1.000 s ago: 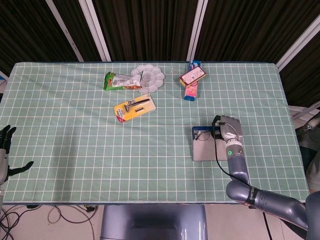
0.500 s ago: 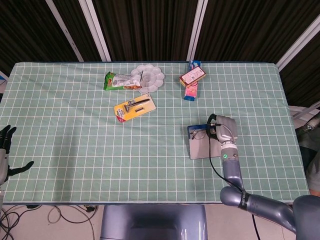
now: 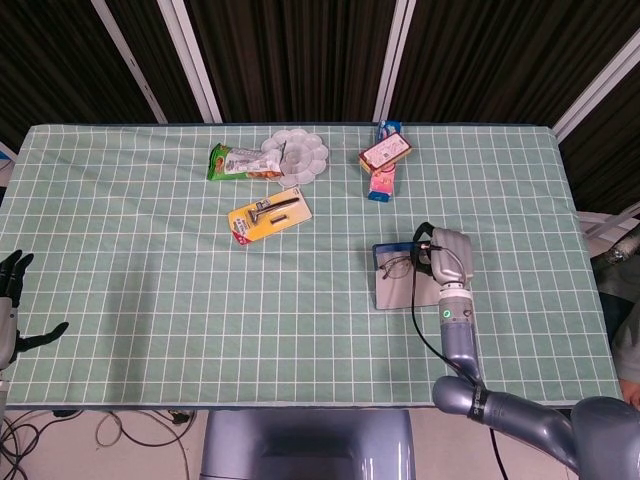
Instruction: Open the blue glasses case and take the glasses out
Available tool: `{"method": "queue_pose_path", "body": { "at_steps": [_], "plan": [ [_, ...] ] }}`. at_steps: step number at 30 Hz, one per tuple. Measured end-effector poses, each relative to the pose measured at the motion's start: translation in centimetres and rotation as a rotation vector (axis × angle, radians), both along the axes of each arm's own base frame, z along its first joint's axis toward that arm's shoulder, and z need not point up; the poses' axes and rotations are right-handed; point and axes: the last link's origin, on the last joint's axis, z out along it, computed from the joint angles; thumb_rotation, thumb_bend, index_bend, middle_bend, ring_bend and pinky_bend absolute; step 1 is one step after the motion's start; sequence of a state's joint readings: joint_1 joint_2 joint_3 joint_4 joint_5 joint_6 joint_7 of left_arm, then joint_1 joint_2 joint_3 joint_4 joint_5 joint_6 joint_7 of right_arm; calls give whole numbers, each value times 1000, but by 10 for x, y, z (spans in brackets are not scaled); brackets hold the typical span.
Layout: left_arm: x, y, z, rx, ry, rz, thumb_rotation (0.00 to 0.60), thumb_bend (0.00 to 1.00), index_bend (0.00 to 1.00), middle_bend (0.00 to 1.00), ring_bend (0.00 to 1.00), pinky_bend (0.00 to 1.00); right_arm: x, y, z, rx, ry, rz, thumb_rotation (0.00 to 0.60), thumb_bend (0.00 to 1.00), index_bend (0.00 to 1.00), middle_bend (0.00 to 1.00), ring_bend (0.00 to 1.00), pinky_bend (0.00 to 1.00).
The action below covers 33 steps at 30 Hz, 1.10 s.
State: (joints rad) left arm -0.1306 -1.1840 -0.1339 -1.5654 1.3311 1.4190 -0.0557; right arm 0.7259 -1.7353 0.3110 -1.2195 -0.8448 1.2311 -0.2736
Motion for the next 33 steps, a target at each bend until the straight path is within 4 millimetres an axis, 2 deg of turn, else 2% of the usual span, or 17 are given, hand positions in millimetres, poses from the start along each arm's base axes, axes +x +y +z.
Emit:
{"method": "queue_pose_path", "body": {
  "at_steps": [20, 22, 24, 27, 30, 33],
  "plan": [
    [0, 0, -1, -6, -2, 0, 600, 21, 0, 0, 0, 0, -9, 2, -7, -8, 12, -26, 600, 476, 648, 994, 1000, 1000],
    [0, 0, 0, -6, -3, 2, 600, 21, 0, 0, 0, 0, -10, 2, -7, -2, 24, -36, 600, 444, 560, 991, 1000, 1000],
    [0, 0, 0, -6, -4, 2, 600, 21, 0, 0, 0, 0, -11, 2, -7, 4, 35, -44, 600, 374, 368, 987, 998, 1000],
    [1, 0, 0, -6, -4, 1, 600, 21, 0, 0, 0, 0, -12, 2, -8, 15, 65, -51, 600, 291, 164, 986, 995, 1000],
    [1, 0, -1, -6, -6, 0, 600, 21, 0, 0, 0, 0, -11, 3, -8, 26, 86, -56, 600, 263, 99, 986, 995, 1000],
    [1, 0, 0, -5, -8, -2, 600, 21, 0, 0, 0, 0, -8, 4, -7, 34, 91, -58, 600, 255, 82, 986, 994, 1000]
  ]
}}
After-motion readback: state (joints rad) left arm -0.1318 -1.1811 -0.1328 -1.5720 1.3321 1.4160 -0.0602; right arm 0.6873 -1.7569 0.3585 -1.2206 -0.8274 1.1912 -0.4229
